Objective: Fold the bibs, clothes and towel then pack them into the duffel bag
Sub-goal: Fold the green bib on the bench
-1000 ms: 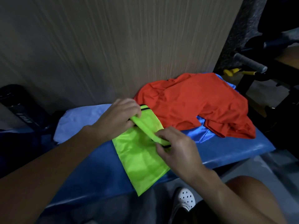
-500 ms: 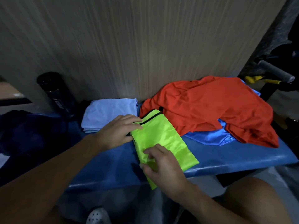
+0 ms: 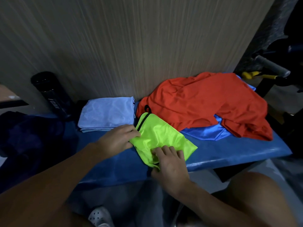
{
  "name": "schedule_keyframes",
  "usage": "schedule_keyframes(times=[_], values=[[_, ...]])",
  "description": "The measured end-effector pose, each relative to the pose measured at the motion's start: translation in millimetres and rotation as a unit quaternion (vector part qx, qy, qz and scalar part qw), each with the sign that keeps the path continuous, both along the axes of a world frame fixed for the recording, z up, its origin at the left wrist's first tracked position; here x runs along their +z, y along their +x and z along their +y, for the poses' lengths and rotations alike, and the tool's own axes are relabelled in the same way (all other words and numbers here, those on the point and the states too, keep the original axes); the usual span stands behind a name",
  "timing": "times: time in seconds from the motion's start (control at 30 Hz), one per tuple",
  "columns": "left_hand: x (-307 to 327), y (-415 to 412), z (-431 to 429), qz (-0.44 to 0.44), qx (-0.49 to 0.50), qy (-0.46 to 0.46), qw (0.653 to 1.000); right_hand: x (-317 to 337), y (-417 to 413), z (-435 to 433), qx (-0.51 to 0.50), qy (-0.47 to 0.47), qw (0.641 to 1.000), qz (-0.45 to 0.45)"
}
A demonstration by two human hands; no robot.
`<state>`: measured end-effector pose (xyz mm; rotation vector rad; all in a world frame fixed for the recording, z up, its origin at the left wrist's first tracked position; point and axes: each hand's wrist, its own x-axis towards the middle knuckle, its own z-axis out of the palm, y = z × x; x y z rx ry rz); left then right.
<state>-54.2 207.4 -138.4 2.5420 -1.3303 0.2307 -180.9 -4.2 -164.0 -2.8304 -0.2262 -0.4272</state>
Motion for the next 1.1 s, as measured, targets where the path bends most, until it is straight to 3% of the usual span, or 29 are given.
schedule_keyframes(times=[0.23,0.33,0.43,0.57,0.7,0.87,1.03,1.1], values=[[12.5,-54.2,-21.8,-0.026,0.035,0.070,0.997,11.5,7.5,-65.0,-0.027,-0.075,0.996,-0.032],[22.2,-72.9,-36.3,-0.050,0.038,0.026,0.998,18.0,5.1,-83.4,-0.008,-0.076,0.997,-0.007],[28.0,-72.0,-55.3,-0.052,0.125,-0.054,0.989,30.8,0.9,-85.6,0.018,-0.018,1.000,0.005],[16.0,-70.4,-76.7,-0.029,0.225,0.034,0.973,37.2,7.6,-77.6,0.063,0.058,0.996,-0.018],[-12.0,-72.7,-73.9,0.018,0.251,0.089,0.964,19.2,24.9,-65.8,0.083,0.014,0.995,0.052],[-32.2,-76.7,-57.5,0.047,0.255,0.087,0.962,-10.8,30.9,-58.7,0.013,-0.086,0.984,0.153],[-36.6,-78.0,-55.3,0.062,0.265,0.074,0.959,-10.5,29.6,-60.2,-0.006,-0.063,0.980,0.186],[-36.3,-78.4,-55.1,0.066,0.269,0.070,0.958,-9.0,29.1,-56.9,-0.023,-0.027,0.987,0.157]])
